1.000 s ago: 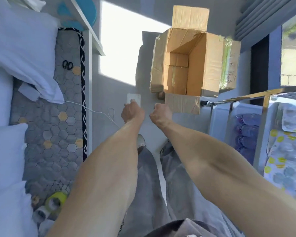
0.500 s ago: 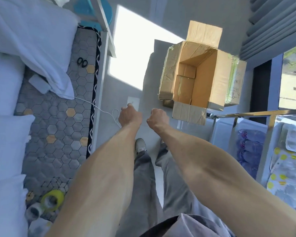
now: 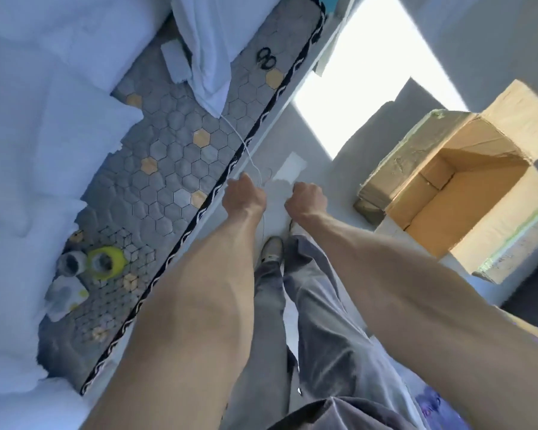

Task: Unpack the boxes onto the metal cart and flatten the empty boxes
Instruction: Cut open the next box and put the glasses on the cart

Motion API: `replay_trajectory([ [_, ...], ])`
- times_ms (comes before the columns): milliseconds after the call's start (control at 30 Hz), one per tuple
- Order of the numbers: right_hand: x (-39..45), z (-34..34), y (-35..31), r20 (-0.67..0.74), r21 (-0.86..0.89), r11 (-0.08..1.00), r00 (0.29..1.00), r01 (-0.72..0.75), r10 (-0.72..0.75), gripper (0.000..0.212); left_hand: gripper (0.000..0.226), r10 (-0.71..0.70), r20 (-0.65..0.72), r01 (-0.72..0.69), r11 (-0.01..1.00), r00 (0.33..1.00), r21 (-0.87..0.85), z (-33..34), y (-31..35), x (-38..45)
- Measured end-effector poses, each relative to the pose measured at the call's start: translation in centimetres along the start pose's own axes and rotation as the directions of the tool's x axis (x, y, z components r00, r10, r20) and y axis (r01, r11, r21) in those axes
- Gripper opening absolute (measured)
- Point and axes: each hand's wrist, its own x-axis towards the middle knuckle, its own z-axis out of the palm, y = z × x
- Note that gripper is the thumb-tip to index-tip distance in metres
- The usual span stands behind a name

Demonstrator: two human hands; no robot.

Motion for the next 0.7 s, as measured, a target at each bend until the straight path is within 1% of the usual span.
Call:
replay_trajectory([
  [100, 1.2, -0.6, -2.1, 0.017, -0.066, 0.994, 0.996, 0.084, -0.083, 0.022, 0.039, -0.050, -0.003, 0.049, 0.997, 0.999, -0.061, 0.0, -0.5, 1.0],
  [167, 1.9, -0.5, -3.7, 0.025, -0.097, 0.986, 0.990, 0.137, -0.135, 0.022, 0.040, -0.070, 0.018, 0.072, 0.993, 0.997, -0.092, -0.8, -1.1, 2.0],
  [233, 2.6, -0.3, -5.0, 0.051, -0.139, 0.977, 0.986, 0.163, -0.157, 0.018, 0.041, -0.099, 0.041, 0.104, 0.982, 0.994, -0.156, -1.1, -1.8, 2.2],
  [300, 5.0, 0.7, -6.5, 0.026, -0.113, 0.980, 0.986, 0.166, -0.164, 0.017, 0.040, -0.088, 0.026, 0.091, 0.983, 0.996, -0.157, -2.2, -2.6, 3.5],
  [367, 7.3, 2.1, -8.1, 0.018, -0.102, 0.972, 0.978, 0.210, -0.209, 0.018, 0.038, -0.128, 0.014, 0.129, 0.976, 0.992, -0.178, -2.3, -3.8, 5.0],
  [400, 8.2, 2.5, -8.8, 0.006, -0.099, 0.970, 0.975, 0.221, -0.221, 0.017, 0.037, -0.140, 0.015, 0.141, 0.972, 0.990, -0.189, -2.0, -4.3, 6.2],
  [467, 9.8, 3.4, -10.0, 0.030, -0.106, 0.958, 0.964, 0.265, -0.263, 0.012, 0.036, -0.174, 0.021, 0.175, 0.967, 0.984, -0.185, -1.3, -4.7, 8.5],
  [533, 11.7, 4.4, -10.5, 0.040, -0.099, 0.958, 0.963, 0.268, -0.265, 0.012, 0.039, -0.203, 0.046, 0.207, 0.965, 0.978, -0.161, 0.4, -4.5, 10.6],
  [600, 13.6, 5.2, -10.2, 0.029, -0.103, 0.965, 0.970, 0.243, -0.241, 0.015, 0.041, -0.192, 0.074, 0.201, 0.969, 0.979, -0.141, 2.3, -3.7, 12.6],
  [700, 16.4, 6.4, -9.2, 0.022, -0.147, 0.958, 0.969, 0.247, -0.247, 0.021, 0.043, -0.175, 0.081, 0.185, 0.972, 0.981, -0.145, 4.8, -2.3, 15.7],
])
